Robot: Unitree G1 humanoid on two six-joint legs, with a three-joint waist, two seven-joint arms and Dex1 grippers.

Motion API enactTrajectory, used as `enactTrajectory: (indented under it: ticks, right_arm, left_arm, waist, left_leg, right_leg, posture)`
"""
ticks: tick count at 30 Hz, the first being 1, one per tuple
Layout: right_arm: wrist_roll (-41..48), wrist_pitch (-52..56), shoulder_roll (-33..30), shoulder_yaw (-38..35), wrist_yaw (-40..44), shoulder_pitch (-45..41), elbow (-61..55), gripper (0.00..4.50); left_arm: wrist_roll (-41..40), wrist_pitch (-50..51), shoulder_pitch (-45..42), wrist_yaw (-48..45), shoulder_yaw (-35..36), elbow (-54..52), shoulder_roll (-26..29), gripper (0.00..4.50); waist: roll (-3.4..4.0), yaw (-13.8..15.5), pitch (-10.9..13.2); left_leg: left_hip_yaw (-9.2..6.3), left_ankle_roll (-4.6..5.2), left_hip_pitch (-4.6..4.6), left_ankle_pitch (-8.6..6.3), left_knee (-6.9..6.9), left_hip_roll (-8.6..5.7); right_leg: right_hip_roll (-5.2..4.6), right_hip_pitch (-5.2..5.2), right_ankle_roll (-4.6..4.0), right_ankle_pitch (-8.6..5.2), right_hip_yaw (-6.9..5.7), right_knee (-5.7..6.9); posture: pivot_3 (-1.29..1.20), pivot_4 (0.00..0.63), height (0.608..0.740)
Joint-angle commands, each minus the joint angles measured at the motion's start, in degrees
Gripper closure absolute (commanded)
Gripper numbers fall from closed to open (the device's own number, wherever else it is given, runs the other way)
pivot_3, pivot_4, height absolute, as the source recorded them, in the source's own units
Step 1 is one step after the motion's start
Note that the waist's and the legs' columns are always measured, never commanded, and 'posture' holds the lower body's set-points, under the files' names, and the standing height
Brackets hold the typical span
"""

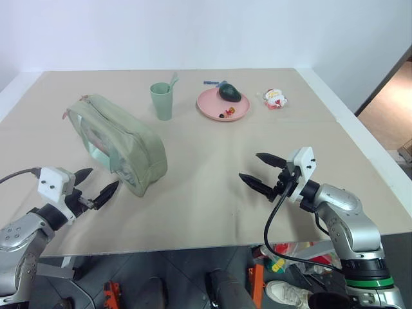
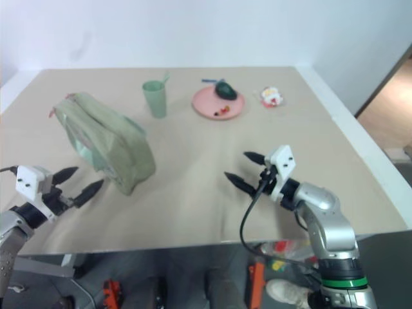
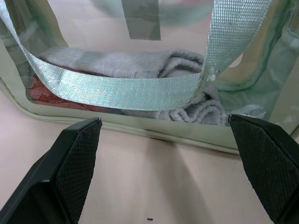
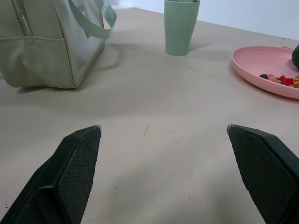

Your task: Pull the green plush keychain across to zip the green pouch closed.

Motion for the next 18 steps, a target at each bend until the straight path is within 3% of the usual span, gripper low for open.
enactTrajectory:
  ticks: [1,13,18]
  right_arm:
    - [-0.1,-1.1,-0.9,-0.4,0.7,-1.4,-0.2,0.02]
    - [0.9,0.5,-0.7,0.5,2.1,-4.1,0.3,0.02]
    - [6.4,12.2,3.7,4.9,0.2,-16.5,-2.7,0.02]
  left_arm:
    - [-0.7,0.8,0.5,0.7,0.8,-3.5,0.1,0.0]
    - [-9.4,5.3,2.4,-3.0,2.9,-10.1,1.1,0.0]
    - [-19.1,11.4,5.0,-10.1,8.1,-14.9,8.2,0.0]
  waist:
    - [0.0,0.0,0.0]
    - [-0.01,0.0,0.0]
    - [-0.12,-0.9,0.1]
  left_leg:
    - [0.0,0.0,0.0,0.0,0.0,0.0]
    - [0.0,0.0,0.0,0.0,0.0,0.0]
    - [0.09,0.0,0.0,0.0,0.02,0.1]
  right_leg:
    - [0.0,0.0,0.0,0.0,0.0,0.0]
    - [0.01,-0.01,0.0,0.0,0.0,0.0]
    - [0.08,-0.16,-0.11,0.12,0.08,0.07]
  posture:
    - [0.0,0.15,0.74]
    - [0.0,0.15,0.74]
    - [0.0,0.15,0.74]
